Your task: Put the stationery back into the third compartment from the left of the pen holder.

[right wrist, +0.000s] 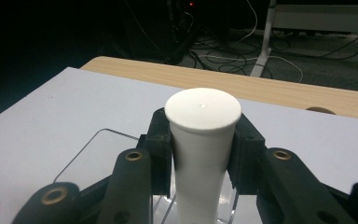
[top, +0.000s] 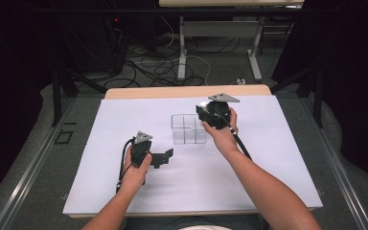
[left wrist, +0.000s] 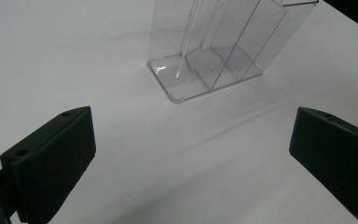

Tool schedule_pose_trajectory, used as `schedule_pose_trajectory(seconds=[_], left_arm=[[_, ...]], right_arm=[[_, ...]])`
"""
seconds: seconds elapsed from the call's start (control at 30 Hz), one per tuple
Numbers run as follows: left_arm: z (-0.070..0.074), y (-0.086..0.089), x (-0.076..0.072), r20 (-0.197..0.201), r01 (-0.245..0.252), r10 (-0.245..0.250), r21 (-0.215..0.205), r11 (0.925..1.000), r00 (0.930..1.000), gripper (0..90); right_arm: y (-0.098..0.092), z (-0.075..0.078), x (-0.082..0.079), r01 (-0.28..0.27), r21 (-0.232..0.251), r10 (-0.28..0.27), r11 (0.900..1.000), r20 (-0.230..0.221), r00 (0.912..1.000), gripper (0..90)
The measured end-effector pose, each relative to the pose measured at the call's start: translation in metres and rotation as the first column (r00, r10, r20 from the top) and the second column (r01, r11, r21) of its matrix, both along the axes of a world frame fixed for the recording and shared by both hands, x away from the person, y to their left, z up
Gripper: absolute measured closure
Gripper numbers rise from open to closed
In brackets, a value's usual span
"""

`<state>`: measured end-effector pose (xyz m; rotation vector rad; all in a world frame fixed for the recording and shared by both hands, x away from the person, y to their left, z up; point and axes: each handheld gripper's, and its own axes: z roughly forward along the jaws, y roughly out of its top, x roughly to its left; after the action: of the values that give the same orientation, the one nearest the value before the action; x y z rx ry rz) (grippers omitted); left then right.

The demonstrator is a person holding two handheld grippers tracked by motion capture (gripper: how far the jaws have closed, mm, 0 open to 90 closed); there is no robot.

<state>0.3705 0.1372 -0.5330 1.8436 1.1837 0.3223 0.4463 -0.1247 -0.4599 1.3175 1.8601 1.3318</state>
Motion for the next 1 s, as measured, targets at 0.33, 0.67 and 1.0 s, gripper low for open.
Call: schedule_pose_trajectory(seconds=[0.33,0.67,1.0], left_arm=[[0.000,0.004,0.001,-0.009,-0.012,0.012,-0.002,0.9999,0.9999,0.3],[-0.002,0.004,0.002,-0.016,-0.014,0.014,-0.004,0.9999,0.9998,0.3],[-0.002,0.005,0.002,-0.019,-0.015,0.015,-0.002,0.9999,0.9997,0.3]], right_arm=[[0.009,-0.017,-0.001,0.026,-0.012,-0.026,1.000,-0.009,0.9996,66.2],[0.013,-0.029,-0.003,0.019,-0.026,-0.020,0.999,-0.038,0.9991,66.2],[0.009,-0.026,-0.004,0.010,0.008,-0.009,1.000,-0.035,0.9993,50.8]])
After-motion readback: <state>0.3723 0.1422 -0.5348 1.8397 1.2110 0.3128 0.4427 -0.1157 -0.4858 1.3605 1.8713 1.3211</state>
